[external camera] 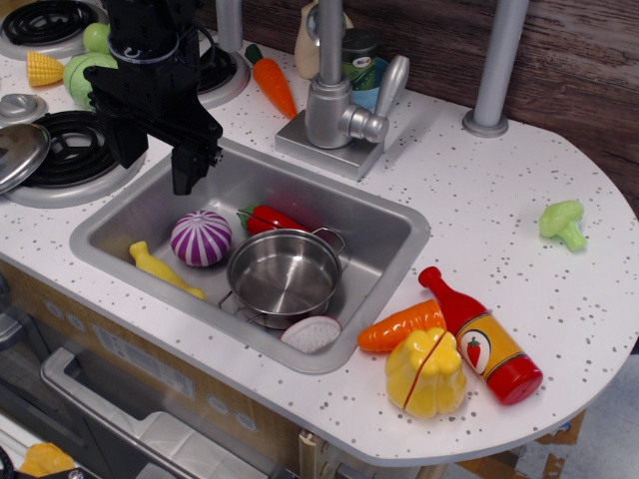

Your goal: Put broccoli in pot or pan

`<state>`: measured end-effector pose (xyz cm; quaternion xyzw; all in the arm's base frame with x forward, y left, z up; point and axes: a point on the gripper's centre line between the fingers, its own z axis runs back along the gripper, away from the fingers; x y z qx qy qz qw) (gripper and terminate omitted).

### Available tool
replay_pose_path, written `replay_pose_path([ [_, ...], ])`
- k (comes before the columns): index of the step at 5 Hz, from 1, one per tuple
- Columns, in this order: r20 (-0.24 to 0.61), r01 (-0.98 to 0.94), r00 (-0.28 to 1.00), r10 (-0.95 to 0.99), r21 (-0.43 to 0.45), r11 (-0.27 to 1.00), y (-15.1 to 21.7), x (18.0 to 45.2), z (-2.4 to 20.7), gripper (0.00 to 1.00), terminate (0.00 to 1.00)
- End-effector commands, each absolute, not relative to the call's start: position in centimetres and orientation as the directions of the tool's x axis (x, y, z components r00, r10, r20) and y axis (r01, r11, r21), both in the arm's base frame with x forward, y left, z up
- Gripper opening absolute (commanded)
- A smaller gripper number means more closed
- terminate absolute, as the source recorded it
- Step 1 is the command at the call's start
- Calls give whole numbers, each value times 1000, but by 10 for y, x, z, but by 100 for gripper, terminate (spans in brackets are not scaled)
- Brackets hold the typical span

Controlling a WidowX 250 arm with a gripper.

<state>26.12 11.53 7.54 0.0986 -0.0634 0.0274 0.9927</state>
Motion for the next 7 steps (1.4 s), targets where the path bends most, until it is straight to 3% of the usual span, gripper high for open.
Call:
replay_pose_path([
  [1,131,-67,990,42,192,979,115,261,75,100,0],
  [2,144,-61,989,38,159,985,121,248,73,100,0],
  [4,133,-89,988,73,113,990,118,254,71,100,0],
  [6,158,-119,983,99,125,985,55,309,82,100,0],
  [7,166,-112,982,93,111,987,5,336,99,100,0],
])
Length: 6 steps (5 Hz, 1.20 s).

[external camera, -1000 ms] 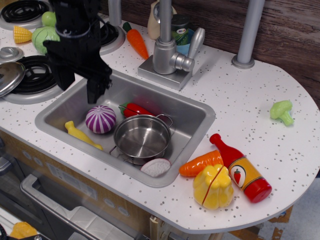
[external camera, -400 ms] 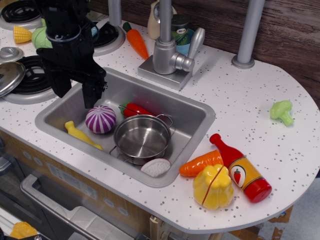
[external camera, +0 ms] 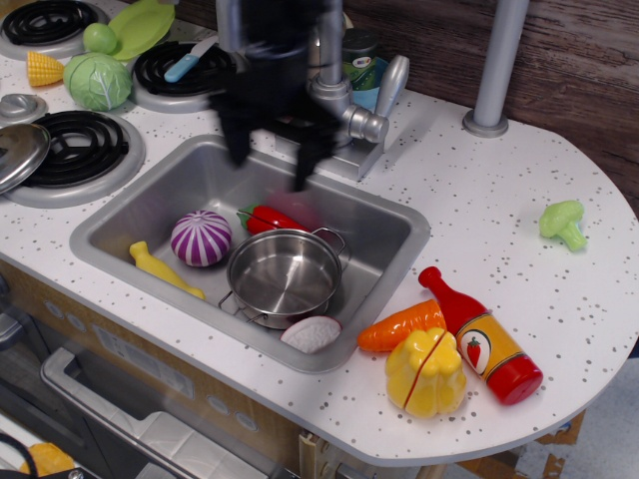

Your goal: Put broccoli in pot or pan

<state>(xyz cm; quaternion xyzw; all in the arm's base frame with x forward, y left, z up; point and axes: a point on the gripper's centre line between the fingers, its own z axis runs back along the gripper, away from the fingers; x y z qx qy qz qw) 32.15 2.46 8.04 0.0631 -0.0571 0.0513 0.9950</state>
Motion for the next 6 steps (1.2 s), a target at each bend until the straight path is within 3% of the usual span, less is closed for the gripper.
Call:
replay_pose_path([
  [1,198,-138,973,116,101,985,-44,360,102,100,0],
  [3,249,-181,956,157,77,981,-132,402,85,100,0],
  [6,317,-202,933,173,63,977,-153,429,60,100,0],
])
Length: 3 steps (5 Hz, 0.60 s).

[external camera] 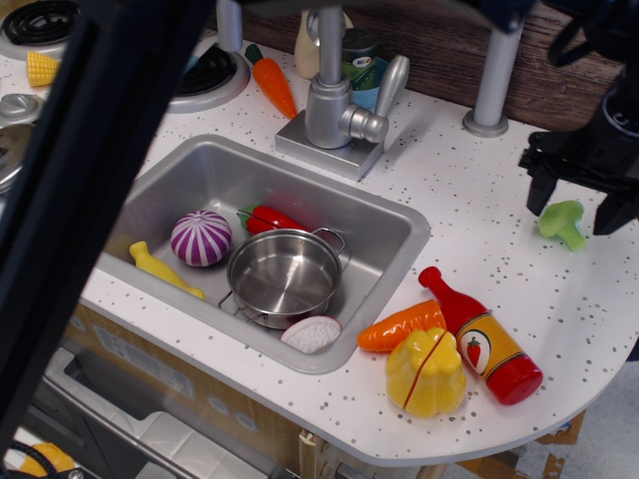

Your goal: Put broccoli in pot or pan

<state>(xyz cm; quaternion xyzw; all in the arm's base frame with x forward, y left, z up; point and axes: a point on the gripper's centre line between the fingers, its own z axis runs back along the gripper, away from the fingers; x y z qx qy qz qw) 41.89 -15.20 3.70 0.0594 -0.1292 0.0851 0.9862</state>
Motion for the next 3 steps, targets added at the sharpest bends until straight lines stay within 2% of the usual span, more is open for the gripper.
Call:
replay_pose_path([
  [1,318,-200,932,177,43,979,-150,432,58,100,0],
  [3,313,-207,930,192,16,978,-143,434,39,100,0],
])
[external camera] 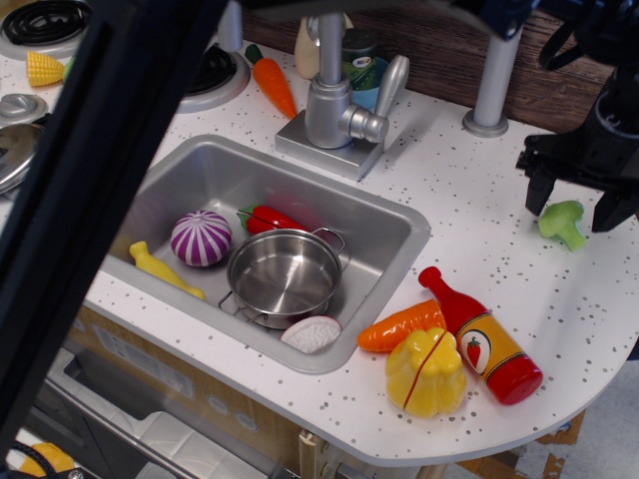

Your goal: Put broccoli in pot or pan

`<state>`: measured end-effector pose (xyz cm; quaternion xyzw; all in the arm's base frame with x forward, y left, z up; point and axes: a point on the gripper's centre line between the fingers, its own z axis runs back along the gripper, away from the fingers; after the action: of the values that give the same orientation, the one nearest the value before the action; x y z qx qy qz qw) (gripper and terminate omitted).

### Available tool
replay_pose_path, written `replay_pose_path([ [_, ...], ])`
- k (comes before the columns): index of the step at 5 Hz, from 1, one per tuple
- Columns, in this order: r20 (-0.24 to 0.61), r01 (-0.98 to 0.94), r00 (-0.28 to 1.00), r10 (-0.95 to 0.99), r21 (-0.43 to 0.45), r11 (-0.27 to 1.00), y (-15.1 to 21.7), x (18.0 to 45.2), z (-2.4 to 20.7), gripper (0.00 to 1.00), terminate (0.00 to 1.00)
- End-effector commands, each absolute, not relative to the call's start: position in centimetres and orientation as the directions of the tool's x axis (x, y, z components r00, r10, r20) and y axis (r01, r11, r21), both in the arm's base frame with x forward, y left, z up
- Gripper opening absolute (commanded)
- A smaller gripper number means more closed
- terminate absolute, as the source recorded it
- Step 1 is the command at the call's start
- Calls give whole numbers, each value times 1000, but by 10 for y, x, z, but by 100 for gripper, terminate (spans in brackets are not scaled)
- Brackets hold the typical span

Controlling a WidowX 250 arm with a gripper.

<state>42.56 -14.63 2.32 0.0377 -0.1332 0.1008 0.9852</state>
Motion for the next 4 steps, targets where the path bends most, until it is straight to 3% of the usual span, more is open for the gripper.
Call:
replay_pose_path([
  [1,306,-211,932,196,18,977,-140,435,36,100,0],
  [2,284,-234,932,225,-3,972,-139,435,31,100,0],
  [3,274,-238,932,236,-26,971,-138,436,28,0,0],
  [4,263,-250,932,249,-28,968,-139,436,30,0,0],
])
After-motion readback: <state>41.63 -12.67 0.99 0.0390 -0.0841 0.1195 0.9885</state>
